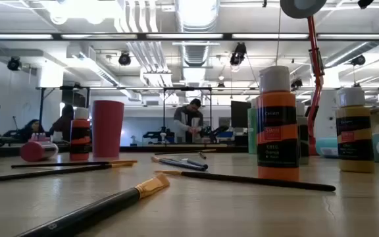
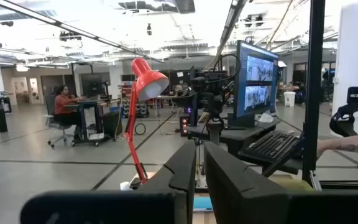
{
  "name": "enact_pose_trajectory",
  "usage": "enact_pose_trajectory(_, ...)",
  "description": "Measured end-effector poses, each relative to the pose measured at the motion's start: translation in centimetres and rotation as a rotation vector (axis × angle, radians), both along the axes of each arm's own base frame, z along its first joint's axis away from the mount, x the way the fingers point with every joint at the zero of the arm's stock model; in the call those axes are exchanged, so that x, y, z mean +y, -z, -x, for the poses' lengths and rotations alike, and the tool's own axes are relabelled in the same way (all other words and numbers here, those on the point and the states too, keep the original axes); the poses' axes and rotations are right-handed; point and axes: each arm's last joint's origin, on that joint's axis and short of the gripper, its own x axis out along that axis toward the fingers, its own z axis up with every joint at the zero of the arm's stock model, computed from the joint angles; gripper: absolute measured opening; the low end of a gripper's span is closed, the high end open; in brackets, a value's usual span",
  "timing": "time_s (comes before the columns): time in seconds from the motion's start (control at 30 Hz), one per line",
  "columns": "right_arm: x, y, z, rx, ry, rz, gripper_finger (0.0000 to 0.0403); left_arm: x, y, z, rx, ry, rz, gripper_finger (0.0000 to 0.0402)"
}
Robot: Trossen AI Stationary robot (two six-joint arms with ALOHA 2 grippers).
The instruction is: Pick & Place Paint Supplies
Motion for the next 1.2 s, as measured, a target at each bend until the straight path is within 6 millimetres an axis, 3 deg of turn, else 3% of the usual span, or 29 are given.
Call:
enact_pose_trajectory(0.8, 0.00, -0.02, -0.03, -0.002, -0.001, 0.000, 0.0134, 0.00, 0.00, 0.00, -0.002, 0.003, 0.018, 0.0039)
enact_pose_trajectory(1.2, 0.02, -0.77, -0.49, -0.183, -0.030, -0.097, 0.0152, 0.00, -0.06, 0.00, -0.004, -0.003, -0.017, 0.0039)
